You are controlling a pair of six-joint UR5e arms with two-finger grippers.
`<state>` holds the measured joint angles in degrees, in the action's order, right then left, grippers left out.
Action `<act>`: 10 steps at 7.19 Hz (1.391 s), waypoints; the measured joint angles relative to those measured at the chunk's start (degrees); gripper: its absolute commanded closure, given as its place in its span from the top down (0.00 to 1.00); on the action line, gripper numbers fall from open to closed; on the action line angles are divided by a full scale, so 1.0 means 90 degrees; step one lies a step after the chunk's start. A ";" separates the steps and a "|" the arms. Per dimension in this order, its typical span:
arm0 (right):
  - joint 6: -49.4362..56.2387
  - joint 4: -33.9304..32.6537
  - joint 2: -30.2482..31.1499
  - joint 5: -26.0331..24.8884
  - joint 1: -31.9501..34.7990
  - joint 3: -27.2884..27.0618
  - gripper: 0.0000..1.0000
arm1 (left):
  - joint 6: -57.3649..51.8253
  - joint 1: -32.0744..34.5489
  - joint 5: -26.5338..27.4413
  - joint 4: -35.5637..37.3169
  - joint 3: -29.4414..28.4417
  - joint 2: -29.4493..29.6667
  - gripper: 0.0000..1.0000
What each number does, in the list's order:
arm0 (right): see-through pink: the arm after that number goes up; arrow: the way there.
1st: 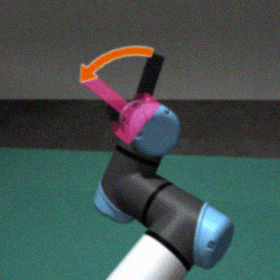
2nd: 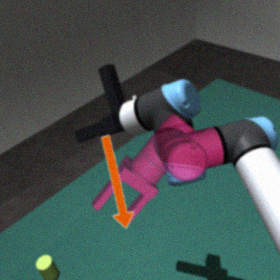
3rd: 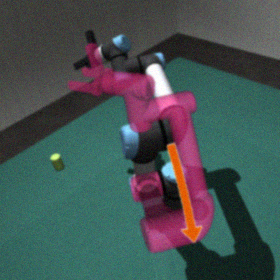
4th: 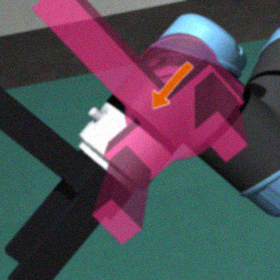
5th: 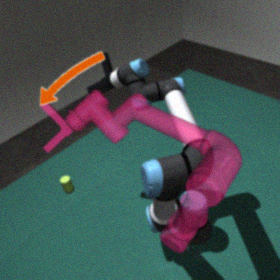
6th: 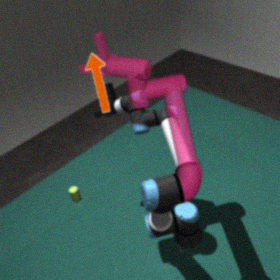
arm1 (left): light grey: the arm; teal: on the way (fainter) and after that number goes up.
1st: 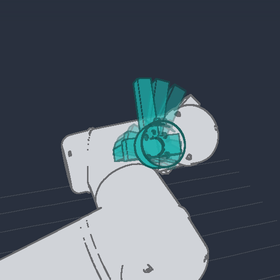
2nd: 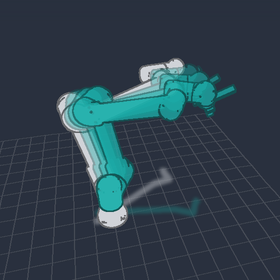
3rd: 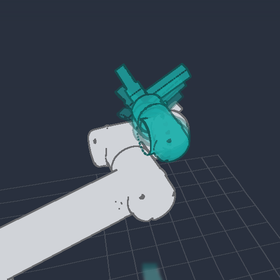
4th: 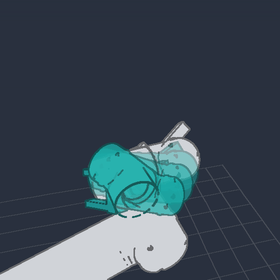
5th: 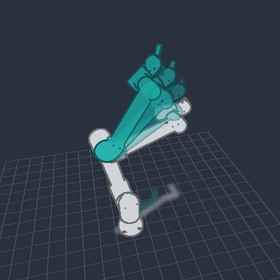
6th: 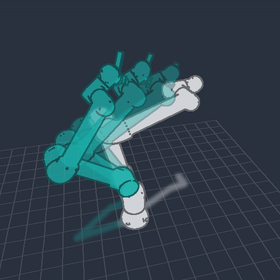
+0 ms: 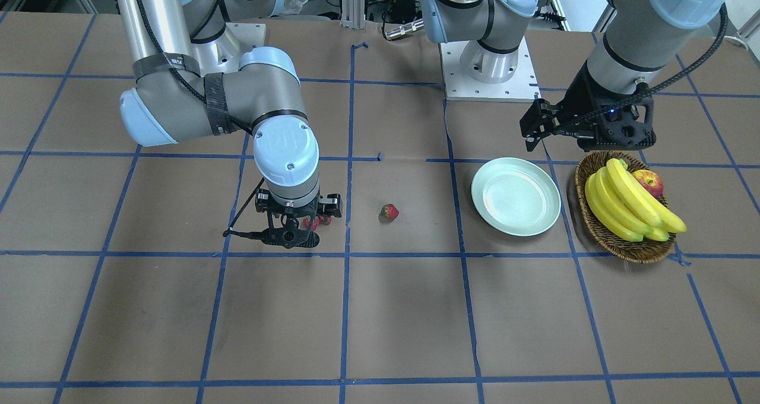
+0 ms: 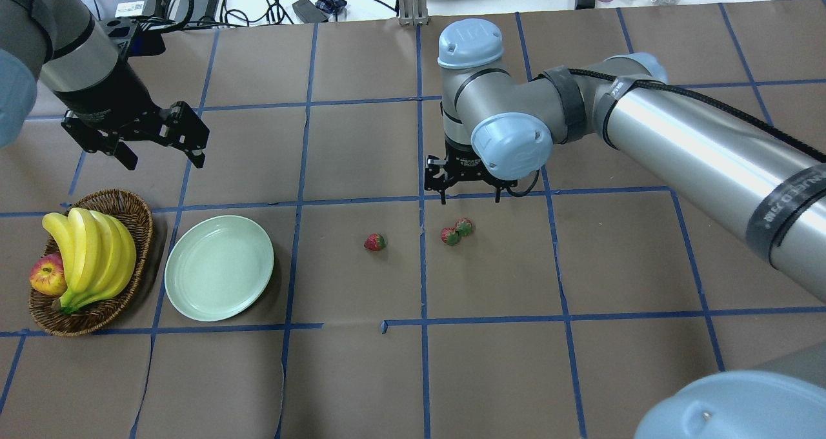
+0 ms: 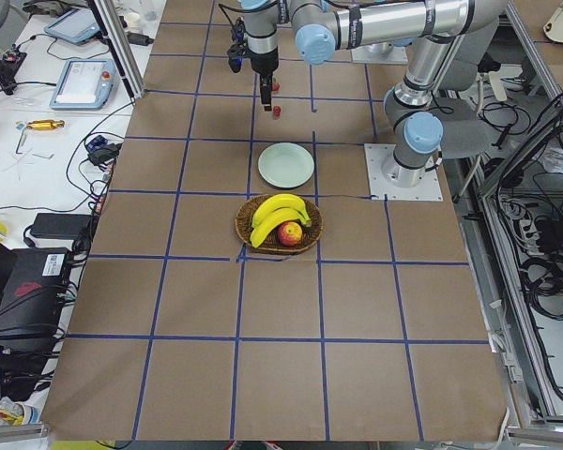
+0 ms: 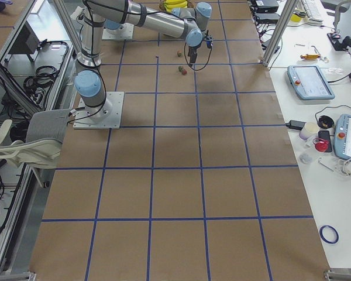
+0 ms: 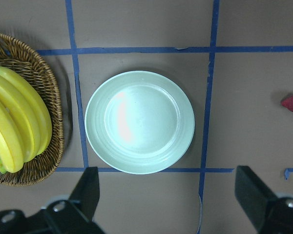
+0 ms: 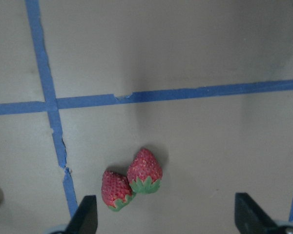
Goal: Collect all strawberries into plate
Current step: 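Move the right gripper back over the two remaining strawberries, then lower the right gripper and grasp one of the paired strawberries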
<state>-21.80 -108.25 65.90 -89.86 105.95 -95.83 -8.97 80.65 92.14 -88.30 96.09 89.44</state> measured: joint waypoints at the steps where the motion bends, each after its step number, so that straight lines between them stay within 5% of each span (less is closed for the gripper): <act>1: -0.0424 -0.0022 -0.0012 0.0092 -0.0023 -0.0112 1.00 | 0.0000 0.0007 -0.0002 -0.0001 0.0003 0.0000 1.00; 4: -0.1445 -0.0124 -0.0080 0.0631 -0.0215 -0.0179 1.00 | 0.0001 0.0013 -0.0003 -0.0007 0.0010 0.0003 1.00; 10: -0.2135 -0.0555 -0.0225 0.0840 -0.0285 -0.0471 0.91 | 0.0000 0.0030 -0.0013 -0.0014 0.0069 0.0003 1.00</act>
<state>-41.02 -113.25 63.88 -82.31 103.38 -100.07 -8.97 80.92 92.02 -88.42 96.71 89.47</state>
